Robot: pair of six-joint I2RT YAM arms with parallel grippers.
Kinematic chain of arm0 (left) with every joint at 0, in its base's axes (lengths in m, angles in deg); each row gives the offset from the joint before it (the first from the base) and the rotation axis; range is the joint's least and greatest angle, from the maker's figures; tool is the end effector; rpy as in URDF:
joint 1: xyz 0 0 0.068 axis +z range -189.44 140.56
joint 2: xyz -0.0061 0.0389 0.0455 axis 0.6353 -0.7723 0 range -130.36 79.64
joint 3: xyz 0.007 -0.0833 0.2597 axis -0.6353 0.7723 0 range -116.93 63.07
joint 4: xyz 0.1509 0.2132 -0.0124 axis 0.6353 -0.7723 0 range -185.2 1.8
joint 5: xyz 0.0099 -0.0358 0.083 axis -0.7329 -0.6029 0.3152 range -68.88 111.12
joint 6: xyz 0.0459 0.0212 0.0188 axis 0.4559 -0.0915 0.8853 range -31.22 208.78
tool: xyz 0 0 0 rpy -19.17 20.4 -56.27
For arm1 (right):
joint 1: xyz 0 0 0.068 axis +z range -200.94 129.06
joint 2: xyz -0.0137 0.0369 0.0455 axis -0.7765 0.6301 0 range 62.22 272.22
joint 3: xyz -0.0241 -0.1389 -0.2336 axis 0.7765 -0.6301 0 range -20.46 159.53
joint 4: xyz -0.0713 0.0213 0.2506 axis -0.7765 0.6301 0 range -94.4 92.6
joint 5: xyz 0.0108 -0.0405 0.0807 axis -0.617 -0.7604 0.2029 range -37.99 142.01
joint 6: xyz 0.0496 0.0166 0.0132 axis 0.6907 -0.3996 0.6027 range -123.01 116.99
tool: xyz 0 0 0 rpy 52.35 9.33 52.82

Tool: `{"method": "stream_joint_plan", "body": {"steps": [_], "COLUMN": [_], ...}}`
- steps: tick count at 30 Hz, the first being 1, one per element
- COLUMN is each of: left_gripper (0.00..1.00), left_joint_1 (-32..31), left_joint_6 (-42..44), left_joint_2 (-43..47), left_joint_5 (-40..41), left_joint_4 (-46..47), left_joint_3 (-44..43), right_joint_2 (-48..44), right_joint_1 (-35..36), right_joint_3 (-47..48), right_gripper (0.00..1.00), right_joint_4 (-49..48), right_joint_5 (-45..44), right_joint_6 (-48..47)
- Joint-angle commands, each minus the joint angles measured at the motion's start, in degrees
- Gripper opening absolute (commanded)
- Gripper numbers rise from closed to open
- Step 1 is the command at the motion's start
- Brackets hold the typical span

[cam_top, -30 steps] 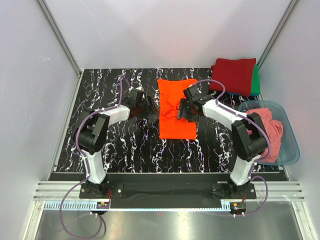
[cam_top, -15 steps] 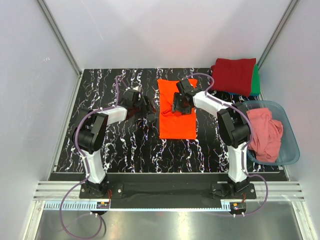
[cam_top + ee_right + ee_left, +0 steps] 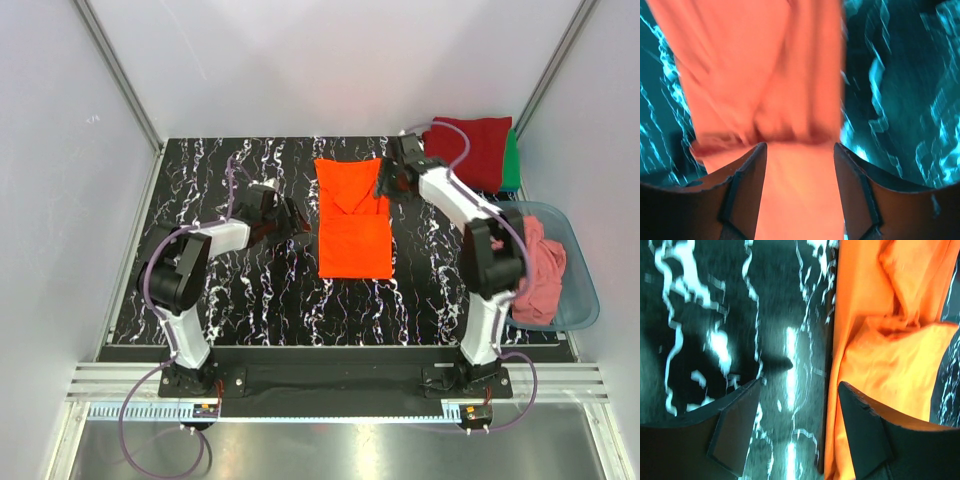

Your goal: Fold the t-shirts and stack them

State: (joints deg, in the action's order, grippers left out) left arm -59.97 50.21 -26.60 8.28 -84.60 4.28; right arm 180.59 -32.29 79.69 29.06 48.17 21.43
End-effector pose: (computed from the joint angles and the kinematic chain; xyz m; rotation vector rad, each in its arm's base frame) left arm 0.3551 -0.1414 0.1517 -0.2671 2.4294 -0.7518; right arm 0.4412 0.1463 0.2404 0.1544 2.4805 0.2398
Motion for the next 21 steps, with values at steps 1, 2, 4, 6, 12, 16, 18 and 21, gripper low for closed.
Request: {"method": "stream_joint_plan", "body": {"steps": [1, 2, 4, 6, 12, 16, 18, 21], "left_gripper": [0.7, 0.7, 0.7, 0.71, 0.73, 0.73, 0.72, 0.71], "left_joint_1": [-0.8, -1.2, -2.5, -4.1, -10.0, -13.1, -14.7, -16.3], "left_joint_6": [0.6, 0.4, -0.2, -0.9, -1.0, -3.0, -3.6, -4.7], "left_joint_2": [5.6, 6.3, 7.8, 10.0, 16.0, 16.9, 16.8, 16.5], "left_joint_5": [-1.7, -1.4, -0.9, -0.7, 3.4, 5.8, 6.4, 8.0], "left_joint_4": [1.2, 1.0, 0.5, 0.5, -0.4, -0.3, -0.3, -0.3], "left_joint_3": [2.5, 3.0, 4.1, 5.6, 10.4, 13.3, 14.0, 14.8], "right_joint_2": [-14.5, -18.9, -22.5, -26.5, -32.5, -32.5, -32.3, -32.2], "right_joint_1": [-0.8, -1.1, -1.1, -1.2, -1.0, -1.1, -1.2, -1.2], "right_joint_3": [-17.0, -20.9, -30.4, -35.7, -51.5, -56.6, -57.5, -59.6], "right_gripper": [0.64, 0.64, 0.64, 0.64, 0.62, 0.6, 0.6, 0.59], "right_joint_4": [-5.5, -6.7, -8.6, -10.8, -18.3, -21.1, -21.4, -23.3], "right_joint_5": [1.1, 2.0, 5.6, 8.4, 14.2, 15.4, 15.8, 16.2], "right_joint_6": [2.3, 4.4, 6.2, 8.5, 13.1, 14.5, 14.8, 15.2]}}
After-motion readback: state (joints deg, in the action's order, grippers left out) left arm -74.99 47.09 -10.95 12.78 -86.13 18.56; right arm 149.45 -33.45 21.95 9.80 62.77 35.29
